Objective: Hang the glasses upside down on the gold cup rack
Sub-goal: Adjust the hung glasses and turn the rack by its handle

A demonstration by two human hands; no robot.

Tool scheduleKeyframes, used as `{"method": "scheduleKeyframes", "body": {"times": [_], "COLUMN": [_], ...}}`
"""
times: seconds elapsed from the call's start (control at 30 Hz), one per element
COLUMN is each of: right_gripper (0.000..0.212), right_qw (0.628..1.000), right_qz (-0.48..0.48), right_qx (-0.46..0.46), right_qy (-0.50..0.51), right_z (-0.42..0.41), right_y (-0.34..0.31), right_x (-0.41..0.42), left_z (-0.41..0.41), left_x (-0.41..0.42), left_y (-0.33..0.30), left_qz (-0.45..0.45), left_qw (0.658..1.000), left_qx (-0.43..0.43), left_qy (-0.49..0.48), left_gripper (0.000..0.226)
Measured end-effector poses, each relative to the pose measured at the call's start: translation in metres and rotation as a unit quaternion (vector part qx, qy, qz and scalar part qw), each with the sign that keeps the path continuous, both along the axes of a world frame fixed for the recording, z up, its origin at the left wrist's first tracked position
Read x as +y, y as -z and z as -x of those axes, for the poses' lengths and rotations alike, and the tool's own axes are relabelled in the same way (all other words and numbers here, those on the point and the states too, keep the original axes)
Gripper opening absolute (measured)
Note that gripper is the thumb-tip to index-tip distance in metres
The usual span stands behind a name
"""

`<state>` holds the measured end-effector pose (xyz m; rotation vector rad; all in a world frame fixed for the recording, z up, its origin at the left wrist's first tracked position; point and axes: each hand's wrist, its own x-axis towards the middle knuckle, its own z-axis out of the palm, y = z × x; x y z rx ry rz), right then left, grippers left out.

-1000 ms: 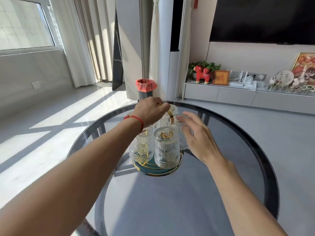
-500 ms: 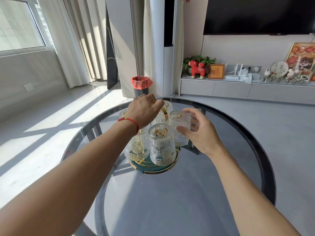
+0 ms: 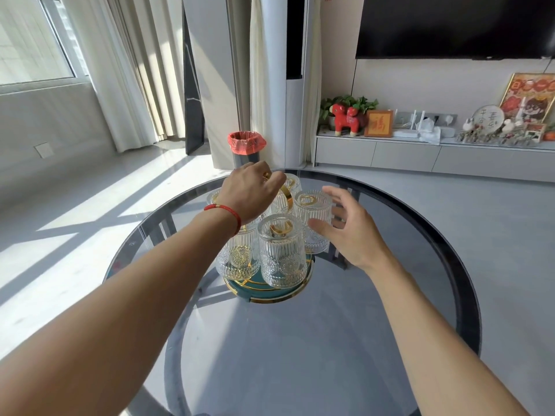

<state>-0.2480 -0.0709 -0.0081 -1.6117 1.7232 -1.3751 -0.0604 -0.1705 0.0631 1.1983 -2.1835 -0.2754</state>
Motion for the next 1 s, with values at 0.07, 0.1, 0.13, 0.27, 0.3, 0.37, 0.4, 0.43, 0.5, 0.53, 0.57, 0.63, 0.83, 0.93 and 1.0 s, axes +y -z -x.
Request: {"method": "scheduleKeyframes", "body": {"times": [0.07,0.1,0.13,0.27,0.3,0.37,0.4,0.43,0.5,0.53,0.57,0.63,0.83,0.93,1.0], "right_gripper": [0.073,0.073,0.071,0.051,0.042,0.028,0.026,0.026,0.03,0.033,0.037,0.047,0.05,0.049,0.05], "right_qw": [1.0,1.0,1.0,0.993,0.985,0.97,0.965,0.963,0.96,0.961,0.965,0.97,0.95,0.956,0.958], "right_qz": [-0.002,0.0,0.005,0.083,0.121,0.184,0.2,0.204,0.188,0.163,0.124,0.042,-0.015,-0.025,-0.031], "right_qx": [-0.002,-0.001,0.003,0.056,0.077,0.111,0.125,0.138,0.162,0.174,0.187,0.217,0.301,0.281,0.276], "right_qy": [-0.006,-0.006,-0.003,0.07,0.094,0.118,0.116,0.114,0.13,0.14,0.139,0.103,0.082,0.078,0.067], "right_z": [0.001,0.001,0.0,-0.003,-0.006,-0.019,-0.027,-0.034,-0.037,-0.033,-0.027,-0.019,-0.016,-0.014,-0.015], "right_y": [0.0,-0.001,-0.001,-0.007,-0.009,-0.011,-0.01,-0.01,-0.01,-0.011,-0.014,-0.019,-0.015,-0.017,-0.016], "right_x": [0.002,0.004,0.007,0.023,0.028,0.039,0.043,0.047,0.047,0.044,0.041,0.034,0.023,0.024,0.025], "left_z": [0.0,0.0,0.0,0.0,0.0,0.0,0.0,0.0,0.0,0.0,0.0,0.0,0.0,0.001,0.001], "left_x": [0.0,0.001,0.0,0.003,0.004,0.006,0.006,0.007,0.007,0.007,0.007,0.007,0.003,0.001,0.001], "left_y": [0.0,-0.001,-0.001,0.0,-0.001,-0.001,-0.002,-0.002,-0.002,-0.002,-0.003,-0.002,0.0,0.001,0.001], "left_qz": [0.002,0.003,0.002,-0.004,-0.004,-0.004,-0.006,-0.007,-0.011,-0.012,-0.013,-0.015,-0.006,-0.004,-0.003], "left_qw": [1.0,1.0,1.0,1.0,1.0,1.0,1.0,1.0,1.0,1.0,1.0,1.0,1.0,1.0,1.0], "left_qx": [-0.003,-0.005,-0.006,-0.001,-0.001,-0.004,-0.006,-0.007,-0.01,-0.012,-0.015,-0.016,-0.011,-0.009,-0.01], "left_qy": [-0.002,-0.002,-0.002,0.001,0.001,0.001,0.001,0.0,-0.002,-0.001,0.0,0.002,0.001,0.001,0.002], "left_gripper": [0.042,0.042,0.041,0.041,0.041,0.04,0.04,0.04,0.041,0.041,0.042,0.043,0.039,0.04,0.04]}}
